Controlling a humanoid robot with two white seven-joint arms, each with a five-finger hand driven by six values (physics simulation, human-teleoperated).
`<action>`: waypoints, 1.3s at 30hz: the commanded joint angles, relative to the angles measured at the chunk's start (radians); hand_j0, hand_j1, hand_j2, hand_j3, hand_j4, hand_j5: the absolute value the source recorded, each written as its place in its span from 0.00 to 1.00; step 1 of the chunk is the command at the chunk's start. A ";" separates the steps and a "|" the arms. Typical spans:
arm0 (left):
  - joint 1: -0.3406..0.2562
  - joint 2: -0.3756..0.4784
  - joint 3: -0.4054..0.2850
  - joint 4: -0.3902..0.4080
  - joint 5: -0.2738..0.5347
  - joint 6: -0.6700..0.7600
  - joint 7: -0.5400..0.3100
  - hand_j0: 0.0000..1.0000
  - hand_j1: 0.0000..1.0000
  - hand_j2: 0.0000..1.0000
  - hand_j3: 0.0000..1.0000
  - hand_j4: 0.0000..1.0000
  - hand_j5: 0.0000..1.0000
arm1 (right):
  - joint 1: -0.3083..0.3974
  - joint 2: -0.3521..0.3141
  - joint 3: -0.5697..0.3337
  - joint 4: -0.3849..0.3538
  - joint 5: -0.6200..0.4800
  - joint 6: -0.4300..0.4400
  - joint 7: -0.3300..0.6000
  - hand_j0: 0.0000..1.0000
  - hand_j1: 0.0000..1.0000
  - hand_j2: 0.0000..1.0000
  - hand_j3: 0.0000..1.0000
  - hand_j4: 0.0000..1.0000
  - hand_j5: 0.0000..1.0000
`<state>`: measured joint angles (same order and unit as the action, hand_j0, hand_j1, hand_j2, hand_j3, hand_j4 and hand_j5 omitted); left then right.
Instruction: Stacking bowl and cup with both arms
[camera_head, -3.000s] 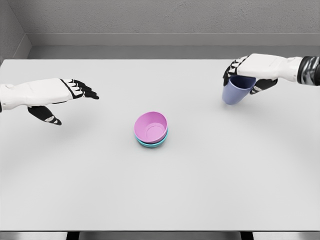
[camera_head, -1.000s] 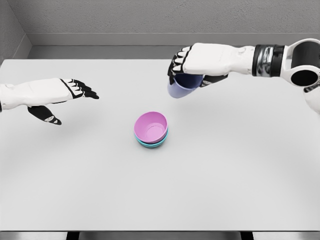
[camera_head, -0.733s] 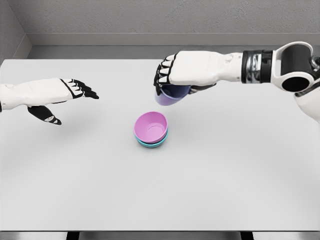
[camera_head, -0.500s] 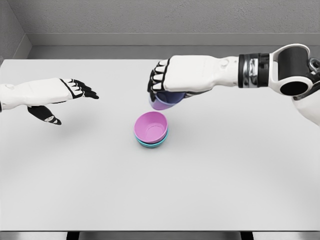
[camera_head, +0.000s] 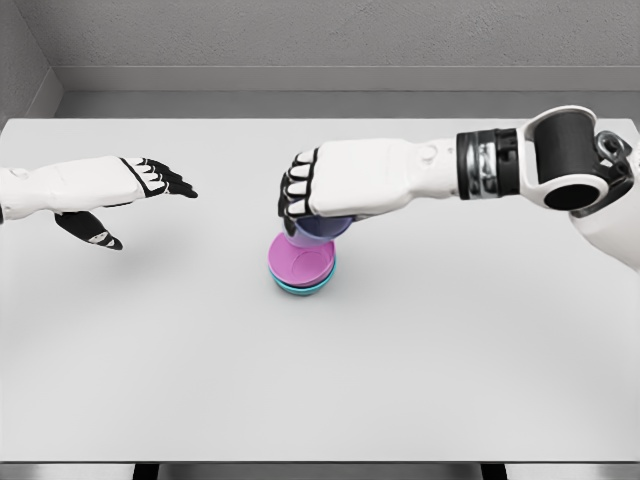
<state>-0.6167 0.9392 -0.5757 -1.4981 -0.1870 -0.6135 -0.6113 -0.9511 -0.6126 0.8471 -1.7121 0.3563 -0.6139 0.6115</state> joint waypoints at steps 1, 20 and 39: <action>0.000 0.000 0.000 0.001 0.006 0.003 0.000 1.00 1.00 1.00 1.00 1.00 1.00 | 0.000 0.001 0.015 -0.006 -0.005 0.003 -0.001 0.56 0.56 0.56 0.56 0.56 0.56; 0.000 0.000 0.000 0.001 0.006 0.003 0.000 1.00 1.00 1.00 1.00 1.00 1.00 | 0.006 0.004 0.061 0.000 -0.005 0.003 -0.001 0.56 0.56 0.56 0.56 0.56 0.56; 0.000 0.000 0.000 -0.001 0.006 0.003 0.000 1.00 1.00 1.00 1.00 1.00 1.00 | 0.006 0.013 0.078 0.017 -0.003 0.003 -0.001 0.55 0.55 0.55 0.55 0.55 0.55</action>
<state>-0.6167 0.9385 -0.5757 -1.4987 -0.1870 -0.6135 -0.6113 -0.9449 -0.6038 0.9191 -1.6950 0.3573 -0.6138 0.6114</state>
